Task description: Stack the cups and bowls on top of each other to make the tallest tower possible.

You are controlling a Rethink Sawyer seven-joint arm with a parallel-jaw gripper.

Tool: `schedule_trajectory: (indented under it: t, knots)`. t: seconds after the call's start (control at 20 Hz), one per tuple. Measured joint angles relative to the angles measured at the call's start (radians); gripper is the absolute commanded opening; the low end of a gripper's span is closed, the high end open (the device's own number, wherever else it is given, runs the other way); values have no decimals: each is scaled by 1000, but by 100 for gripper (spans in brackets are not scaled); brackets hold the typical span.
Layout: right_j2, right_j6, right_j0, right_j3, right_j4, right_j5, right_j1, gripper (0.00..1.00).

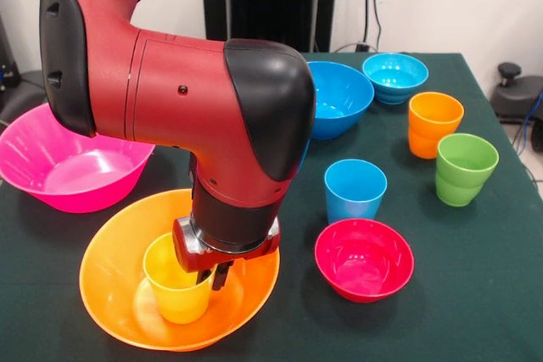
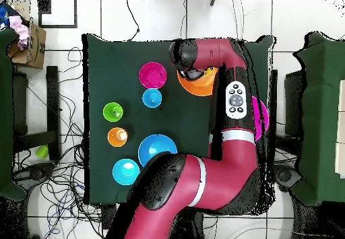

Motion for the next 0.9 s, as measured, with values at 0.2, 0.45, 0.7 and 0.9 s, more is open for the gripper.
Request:
schedule_trajectory:
  t: [0.2,0.45,0.7,0.9]
  knots:
    - [0,-3,0,0,0,0,0,0]
    - [0,-3,0,0,0,0,0,0]
    - [0,-3,0,0,0,-1,1,100]
    - [0,-3,0,0,0,-1,8,100]
